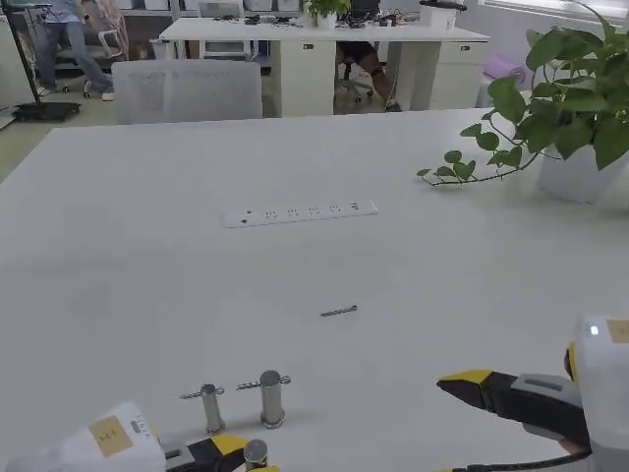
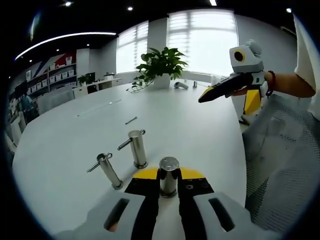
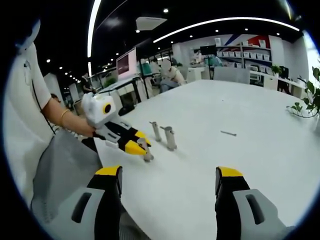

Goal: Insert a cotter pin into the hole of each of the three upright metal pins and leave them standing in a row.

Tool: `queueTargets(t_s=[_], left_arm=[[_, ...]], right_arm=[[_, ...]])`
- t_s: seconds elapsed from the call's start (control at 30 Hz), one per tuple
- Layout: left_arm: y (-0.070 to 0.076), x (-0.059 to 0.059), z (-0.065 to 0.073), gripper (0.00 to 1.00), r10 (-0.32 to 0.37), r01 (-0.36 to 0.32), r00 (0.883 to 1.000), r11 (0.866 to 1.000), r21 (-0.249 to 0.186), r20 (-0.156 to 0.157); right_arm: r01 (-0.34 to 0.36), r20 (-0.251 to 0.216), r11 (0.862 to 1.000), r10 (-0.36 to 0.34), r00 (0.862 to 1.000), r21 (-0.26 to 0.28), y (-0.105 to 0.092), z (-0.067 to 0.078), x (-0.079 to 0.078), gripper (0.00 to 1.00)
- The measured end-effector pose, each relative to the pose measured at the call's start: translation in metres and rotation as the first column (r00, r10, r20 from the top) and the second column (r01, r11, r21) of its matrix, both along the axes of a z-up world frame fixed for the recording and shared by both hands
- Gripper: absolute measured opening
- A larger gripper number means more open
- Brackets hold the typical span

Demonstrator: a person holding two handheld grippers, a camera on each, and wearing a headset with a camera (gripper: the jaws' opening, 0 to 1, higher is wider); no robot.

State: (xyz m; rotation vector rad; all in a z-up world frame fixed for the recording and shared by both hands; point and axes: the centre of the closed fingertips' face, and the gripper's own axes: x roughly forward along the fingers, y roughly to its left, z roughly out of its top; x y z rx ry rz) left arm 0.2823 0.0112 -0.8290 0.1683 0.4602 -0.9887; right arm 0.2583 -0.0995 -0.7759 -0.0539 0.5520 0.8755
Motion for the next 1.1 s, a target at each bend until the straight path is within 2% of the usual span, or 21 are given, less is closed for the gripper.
queueTargets(t_s=[0.03,0.17,0.27,0.4,0.7,1.0,1.1], left_arm=[[0.001,0.0,0.0,0.12,0.003,-0.003,1.0,1.0,-0.003,-0.014],[0.0,0.0,0.0,0.12,0.002,-0.002,1.0,1.0,0.0,-0.007],[0.001,0.0,0.0,0.12,0.011,-0.011,0.999,1.0,-0.015,-0.032],[0.002,0.0,0.003,0.14,0.008,-0.009,1.0,1.0,-0.024,-0.029],[0.006,-0.005,0.015,0.27,0.027,-0.03,0.999,0.997,-0.068,-0.038],[0.013,-0.008,0.024,0.38,0.041,-0.045,0.999,0.994,-0.102,-0.034],[0.016,-0.009,0.027,0.42,0.057,-0.062,0.997,0.991,-0.119,-0.045]], right_arm=[[0.001,-0.003,1.0,-0.001,1.0,0.002,0.0,0.0,0.0,0.77],[0.003,0.0,1.0,-0.003,1.0,-0.001,0.0,0.001,0.002,0.77],[0.003,0.005,1.0,-0.002,1.0,-0.003,-0.001,0.002,0.003,0.77],[0.006,0.011,1.0,-0.005,1.0,-0.012,-0.002,0.002,0.007,0.77],[-0.005,0.023,1.0,0.006,1.0,-0.029,-0.002,0.004,0.015,0.77],[-0.014,0.039,0.998,0.016,0.999,-0.055,-0.007,0.007,0.036,0.77],[-0.019,0.039,0.998,0.022,0.999,-0.066,-0.009,0.005,0.042,0.77]])
